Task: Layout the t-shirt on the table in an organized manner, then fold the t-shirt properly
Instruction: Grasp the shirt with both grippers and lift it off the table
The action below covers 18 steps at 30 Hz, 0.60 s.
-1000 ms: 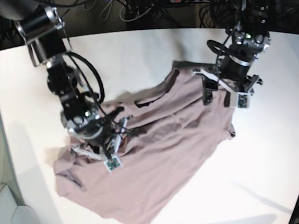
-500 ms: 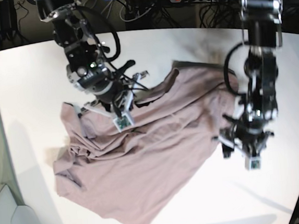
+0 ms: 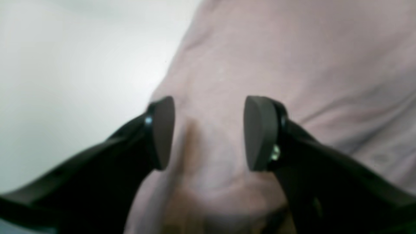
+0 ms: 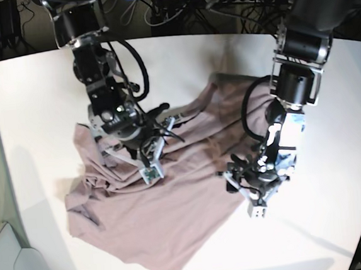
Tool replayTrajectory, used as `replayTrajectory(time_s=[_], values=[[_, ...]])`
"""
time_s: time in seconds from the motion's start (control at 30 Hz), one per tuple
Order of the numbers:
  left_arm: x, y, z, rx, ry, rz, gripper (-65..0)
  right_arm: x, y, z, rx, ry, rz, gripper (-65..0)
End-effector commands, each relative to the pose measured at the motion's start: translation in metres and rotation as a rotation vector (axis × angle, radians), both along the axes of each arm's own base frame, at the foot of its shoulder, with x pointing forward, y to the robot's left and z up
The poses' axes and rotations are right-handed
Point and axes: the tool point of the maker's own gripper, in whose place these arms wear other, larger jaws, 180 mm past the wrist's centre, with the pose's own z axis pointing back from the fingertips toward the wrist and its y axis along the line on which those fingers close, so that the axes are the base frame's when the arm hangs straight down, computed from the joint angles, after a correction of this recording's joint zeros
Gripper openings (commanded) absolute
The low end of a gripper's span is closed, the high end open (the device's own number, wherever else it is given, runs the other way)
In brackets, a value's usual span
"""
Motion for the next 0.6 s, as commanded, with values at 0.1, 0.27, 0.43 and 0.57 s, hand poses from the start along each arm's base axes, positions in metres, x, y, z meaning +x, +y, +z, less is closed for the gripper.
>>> replayTrajectory(time_s=[0.1,0.27,0.43,0.57], values=[[0.003,0.006,0.005,0.001,-0.025,0.014,-31.5,0.018,0.018,0.005,0.037,-0.015,0.010,-65.0],[-0.033,0.044,-0.033,0.058,0.058,0.046,-31.5,-0.004,0.025,-0.045,0.034,0.102,0.016,-65.0],[-0.071,0.080,-0.054,0.111,0.106,0.065,-31.6,-0.030,-0.007,-0.083,-0.016,0.136,0.000,-65.0],[-0.111,0.100,-0.055,0.088,0.094,0.108,-31.6,-0.045,-0.047,-0.101,-0.096,0.163,-0.011,-65.0]])
